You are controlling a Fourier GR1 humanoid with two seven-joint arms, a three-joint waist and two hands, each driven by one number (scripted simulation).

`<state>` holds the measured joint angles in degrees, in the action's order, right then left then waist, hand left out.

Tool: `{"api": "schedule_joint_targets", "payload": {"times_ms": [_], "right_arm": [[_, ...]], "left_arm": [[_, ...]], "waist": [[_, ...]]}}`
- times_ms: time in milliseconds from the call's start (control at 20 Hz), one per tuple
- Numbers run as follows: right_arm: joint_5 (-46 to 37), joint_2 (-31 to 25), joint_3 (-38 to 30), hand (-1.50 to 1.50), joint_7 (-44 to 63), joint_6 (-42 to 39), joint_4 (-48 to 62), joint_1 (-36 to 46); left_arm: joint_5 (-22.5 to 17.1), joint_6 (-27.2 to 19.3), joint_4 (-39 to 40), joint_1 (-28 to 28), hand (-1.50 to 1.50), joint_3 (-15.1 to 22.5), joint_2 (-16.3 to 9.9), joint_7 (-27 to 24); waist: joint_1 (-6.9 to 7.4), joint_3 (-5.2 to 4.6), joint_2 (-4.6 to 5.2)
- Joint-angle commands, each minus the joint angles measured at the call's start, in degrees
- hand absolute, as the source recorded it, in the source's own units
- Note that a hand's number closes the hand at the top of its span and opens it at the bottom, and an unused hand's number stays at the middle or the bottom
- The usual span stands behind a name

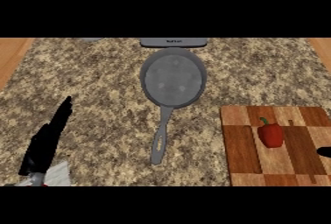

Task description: Pick the bell pepper from the cutting board and place it in the pan

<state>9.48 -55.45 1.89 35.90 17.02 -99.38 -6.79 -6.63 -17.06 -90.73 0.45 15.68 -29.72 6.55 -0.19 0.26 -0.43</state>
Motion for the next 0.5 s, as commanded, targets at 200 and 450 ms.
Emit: {"api": "schedule_joint_targets", "payload": {"times_ms": [200, 450], "right_arm": [[7.4, -5.38, 0.73, -1.5, 13.6, -15.47, -2.8, 10.41], [3.76, 0.2, 9.08, -1.5, 23.23, -17.32, 4.64, 23.12]], "left_arm": [[1.3, 1.02, -2.44, 2.88, 0.0, 0.34, 0.65, 1.84], [2.32, 1.47, 2.82, -0.68, 0.0, -0.42, 3.32, -0.28]], "waist": [[1.04, -0.29, 0.44], [1.93, -0.32, 0.84]]}}
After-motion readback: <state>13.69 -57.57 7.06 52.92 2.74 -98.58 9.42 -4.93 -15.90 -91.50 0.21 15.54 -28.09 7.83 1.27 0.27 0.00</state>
